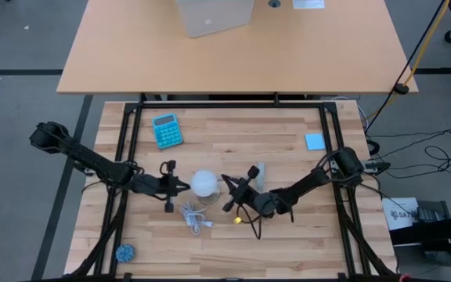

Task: Screw lightbulb
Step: Remove the light bulb from the lamp

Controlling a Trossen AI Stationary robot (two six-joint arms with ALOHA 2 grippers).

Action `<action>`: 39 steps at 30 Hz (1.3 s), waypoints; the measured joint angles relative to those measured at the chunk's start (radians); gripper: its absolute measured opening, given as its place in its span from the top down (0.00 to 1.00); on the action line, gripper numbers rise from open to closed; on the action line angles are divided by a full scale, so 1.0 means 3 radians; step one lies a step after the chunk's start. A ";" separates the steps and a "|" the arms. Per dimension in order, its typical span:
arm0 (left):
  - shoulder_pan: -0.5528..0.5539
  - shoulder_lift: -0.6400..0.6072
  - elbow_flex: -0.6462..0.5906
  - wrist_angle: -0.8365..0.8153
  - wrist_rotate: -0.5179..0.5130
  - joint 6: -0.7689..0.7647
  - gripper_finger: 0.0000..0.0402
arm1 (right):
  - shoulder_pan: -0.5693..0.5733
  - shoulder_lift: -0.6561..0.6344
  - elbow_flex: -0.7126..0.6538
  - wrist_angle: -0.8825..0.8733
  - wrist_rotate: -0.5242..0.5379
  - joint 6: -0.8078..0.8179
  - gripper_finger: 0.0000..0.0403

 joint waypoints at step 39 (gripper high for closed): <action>0.0030 -0.0477 -0.0924 0.1801 0.0014 0.0155 1.00 | 0.0219 0.0000 0.0000 0.0058 -0.0936 0.0110 1.00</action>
